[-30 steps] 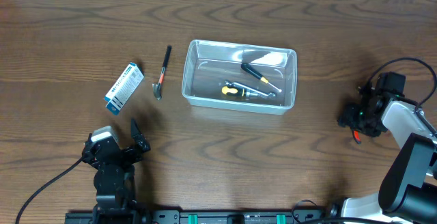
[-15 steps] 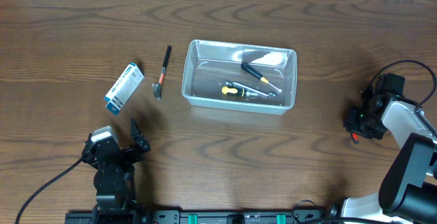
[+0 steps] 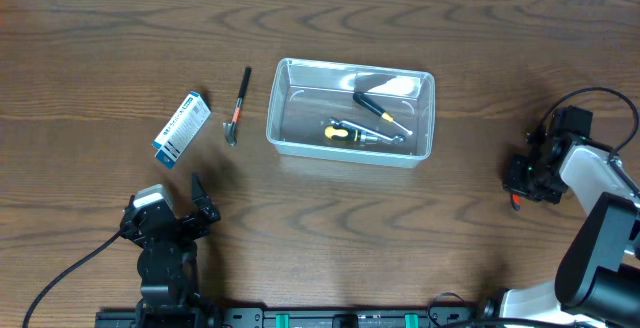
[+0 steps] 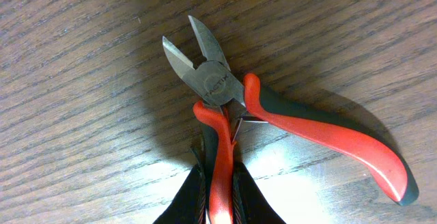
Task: Pack container
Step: 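Lift the pliers with the right gripper and release them into the container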
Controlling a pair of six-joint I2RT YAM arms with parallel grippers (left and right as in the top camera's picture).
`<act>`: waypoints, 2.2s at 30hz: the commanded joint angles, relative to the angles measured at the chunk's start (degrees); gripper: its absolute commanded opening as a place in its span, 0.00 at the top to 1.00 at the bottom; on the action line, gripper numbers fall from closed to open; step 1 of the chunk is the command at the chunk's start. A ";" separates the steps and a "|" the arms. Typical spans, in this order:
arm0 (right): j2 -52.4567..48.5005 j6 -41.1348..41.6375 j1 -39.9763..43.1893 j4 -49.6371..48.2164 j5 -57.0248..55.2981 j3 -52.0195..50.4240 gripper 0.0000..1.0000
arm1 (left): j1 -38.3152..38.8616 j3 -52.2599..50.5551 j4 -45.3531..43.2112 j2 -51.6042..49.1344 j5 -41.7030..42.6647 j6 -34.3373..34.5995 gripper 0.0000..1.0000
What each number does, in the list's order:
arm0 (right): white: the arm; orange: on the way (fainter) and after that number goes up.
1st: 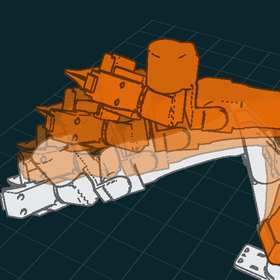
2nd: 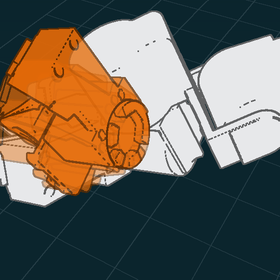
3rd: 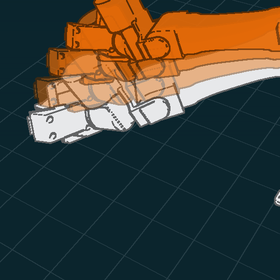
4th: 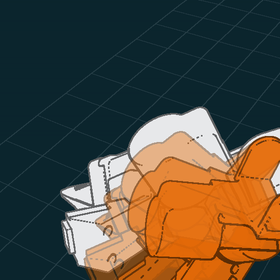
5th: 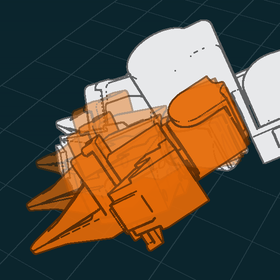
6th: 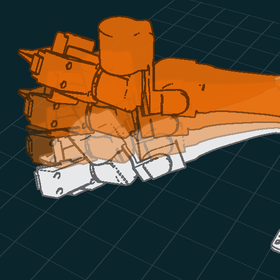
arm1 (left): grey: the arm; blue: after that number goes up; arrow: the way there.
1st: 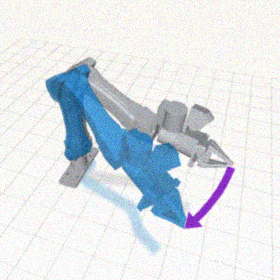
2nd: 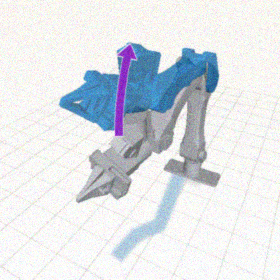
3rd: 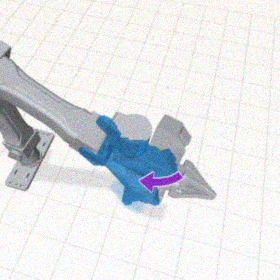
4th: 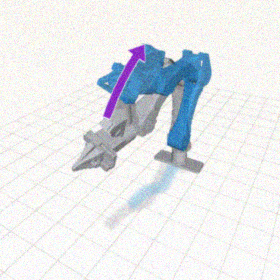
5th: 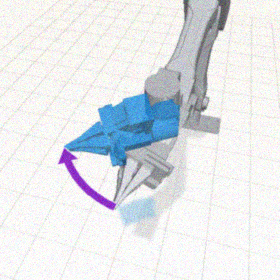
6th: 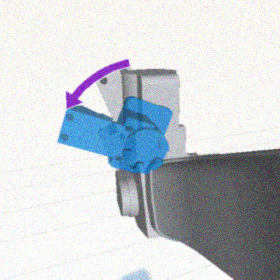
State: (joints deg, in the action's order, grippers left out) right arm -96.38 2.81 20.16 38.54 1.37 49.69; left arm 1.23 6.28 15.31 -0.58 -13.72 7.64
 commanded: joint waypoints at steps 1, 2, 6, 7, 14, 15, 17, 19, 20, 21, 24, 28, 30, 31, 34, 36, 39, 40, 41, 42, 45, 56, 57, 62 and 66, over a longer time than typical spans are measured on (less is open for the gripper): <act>-2.62 0.35 0.00 2.38 2.56 0.26 0.99 | -0.20 -1.31 0.44 0.35 -0.28 -0.33 0.02; -2.62 0.35 0.00 3.28 2.99 1.22 0.99 | -0.20 -1.31 0.44 0.35 -0.26 -0.35 0.02; -2.62 0.28 -0.02 7.04 3.17 6.56 0.99 | -0.20 -1.31 0.44 0.35 -0.28 -0.35 0.02; -2.62 -0.17 -0.02 7.98 3.17 8.11 0.99 | -0.20 -1.31 0.44 0.35 -0.28 -0.35 0.02; -2.62 -1.20 -0.48 13.03 3.19 17.44 0.99 | -0.20 -1.31 0.44 0.35 -0.26 -0.33 0.02; -2.62 -1.22 -0.90 13.60 3.19 18.62 0.99 | -0.20 -1.31 0.44 0.35 -0.28 -0.33 0.02; -2.62 -1.51 -2.08 14.64 3.19 20.81 0.99 | -0.20 -1.31 0.44 0.35 -0.28 -0.35 0.02; -2.60 -2.56 -3.85 15.67 3.19 23.08 0.99 | -0.20 -1.31 0.44 0.35 -0.28 -0.35 0.02; -2.60 -3.21 -5.27 16.35 3.17 24.61 0.99 | -0.20 -1.31 0.44 0.35 -0.28 -0.33 0.02; -2.60 -3.80 -6.32 16.74 3.17 25.64 0.99 | -0.20 -1.31 0.44 0.35 -0.26 -0.33 0.02; -2.51 -7.04 -11.34 18.40 3.15 29.86 0.99 | -0.20 -1.31 0.44 0.35 -0.28 -0.35 0.02; -2.51 -10.75 -18.38 21.49 0.55 36.33 0.99 | -0.20 -1.31 0.44 0.35 -0.26 -0.33 0.02; -2.51 -12.50 -22.08 22.49 0.55 39.67 0.99 | -0.20 -1.31 0.44 0.35 -0.26 -0.35 0.02; -2.51 -13.03 -23.80 22.69 0.55 40.98 0.99 | -0.20 -1.31 0.44 0.35 -0.28 -0.35 0.02; -2.51 -14.51 -29.68 23.04 0.52 44.83 0.99 | -0.20 -1.31 0.44 0.35 -0.28 -0.35 0.02; -2.51 -15.74 -33.46 22.99 0.55 46.51 0.99 | -0.20 -1.31 0.44 0.35 -0.28 -0.33 0.02; -2.51 -18.40 -38.66 22.05 -0.02 47.32 0.99 | -0.20 -1.31 0.44 0.35 -0.28 -0.33 0.02; -2.51 -19.28 -40.50 21.59 -1.03 47.32 0.99 | -0.20 -1.31 0.44 0.35 -0.28 -0.35 0.02; -2.54 -19.82 -42.05 21.22 -1.97 47.32 0.99 | -0.20 -1.31 0.44 0.35 -0.28 -0.33 0.02; -2.56 -20.46 -43.56 20.90 -2.93 47.32 0.99 | -0.20 -1.31 0.44 0.35 -0.28 -0.35 0.02; -2.58 -21.35 -47.69 19.10 -6.54 47.30 0.99 | -0.20 -1.31 0.44 0.35 -0.26 -0.35 0.02; -7.65 -27.12 -51.28 14.82 -7.61 47.25 0.99 | -0.20 -1.31 0.44 0.35 -0.28 -0.35 0.02; -8.83 -27.10 -51.15 14.82 -7.58 47.25 0.99 | -0.20 -1.31 0.44 0.35 -0.28 -0.35 0.02; -15.13 -27.06 -51.10 14.73 -7.58 47.25 0.99 | -0.20 -1.31 0.44 0.35 -0.28 -0.35 0.02; -21.20 -25.55 -51.04 14.80 -7.58 47.25 0.99 | -0.20 -1.31 0.44 0.35 -0.26 -0.33 0.02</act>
State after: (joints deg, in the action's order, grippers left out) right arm -114.67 -23.42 -31.24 53.28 -5.72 95.94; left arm 1.23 6.28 15.33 -0.58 -13.72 7.64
